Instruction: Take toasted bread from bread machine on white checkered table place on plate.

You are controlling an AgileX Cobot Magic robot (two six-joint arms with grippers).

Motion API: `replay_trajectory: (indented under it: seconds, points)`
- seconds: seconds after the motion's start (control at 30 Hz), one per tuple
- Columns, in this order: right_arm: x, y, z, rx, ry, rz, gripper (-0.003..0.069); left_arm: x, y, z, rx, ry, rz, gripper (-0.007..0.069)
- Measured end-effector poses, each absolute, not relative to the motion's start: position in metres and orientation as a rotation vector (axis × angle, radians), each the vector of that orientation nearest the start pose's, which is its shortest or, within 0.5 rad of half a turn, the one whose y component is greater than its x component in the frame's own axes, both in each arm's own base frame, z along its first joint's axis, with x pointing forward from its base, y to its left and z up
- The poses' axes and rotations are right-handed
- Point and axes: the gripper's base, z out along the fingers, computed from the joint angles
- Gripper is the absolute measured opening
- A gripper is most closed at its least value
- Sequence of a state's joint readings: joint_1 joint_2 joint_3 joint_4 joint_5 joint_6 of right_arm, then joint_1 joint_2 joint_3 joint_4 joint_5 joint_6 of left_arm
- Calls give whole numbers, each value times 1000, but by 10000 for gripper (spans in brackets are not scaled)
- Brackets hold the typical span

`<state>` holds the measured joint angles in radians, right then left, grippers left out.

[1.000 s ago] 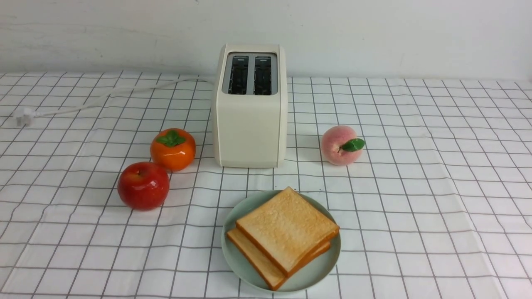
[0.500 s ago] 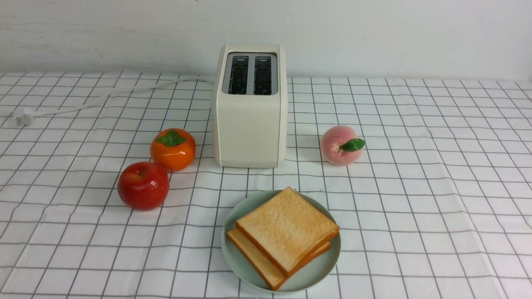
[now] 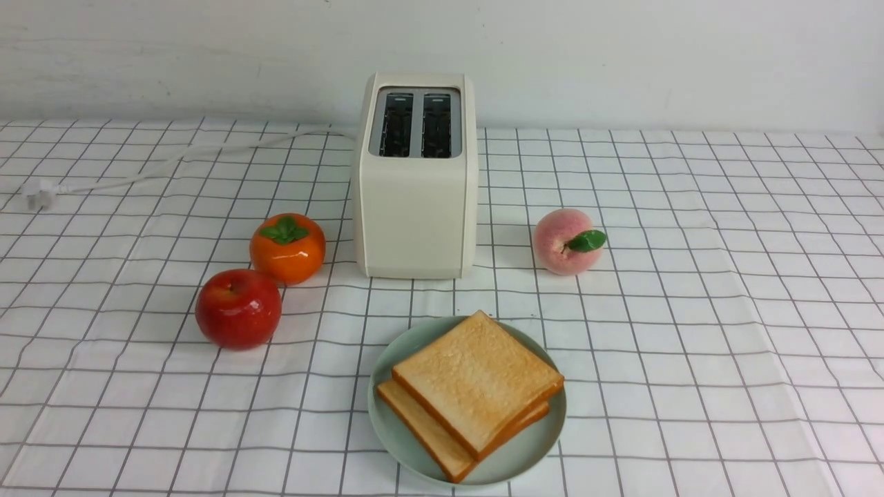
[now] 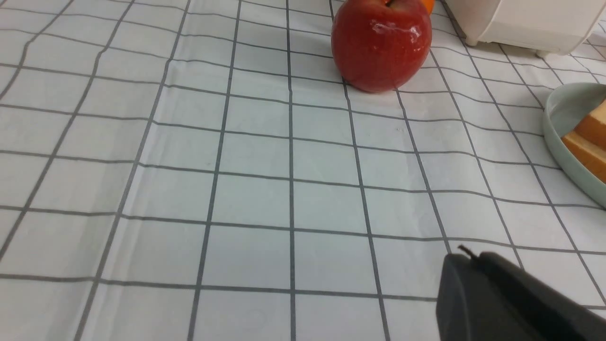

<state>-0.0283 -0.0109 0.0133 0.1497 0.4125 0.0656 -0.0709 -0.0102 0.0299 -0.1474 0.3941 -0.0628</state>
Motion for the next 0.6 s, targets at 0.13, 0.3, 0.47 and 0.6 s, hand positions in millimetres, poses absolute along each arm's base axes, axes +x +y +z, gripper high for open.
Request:
replay_trajectory:
  seconds: [0.13,0.3,0.47,0.6]
  points:
    - [51,4,173,178,1889,176,158,52,-9,169,-83,1898,-237,4]
    - [51,4,173,178,1889,176,158,52,-9,169,-83,1898,-237,8]
    - [51,4,173,178,1889,176,162,52,-9,169,-83,1898,-237,15]
    - [51,4,173,178,1889,176,168,52,-9,169,-83,1898,-237,20]
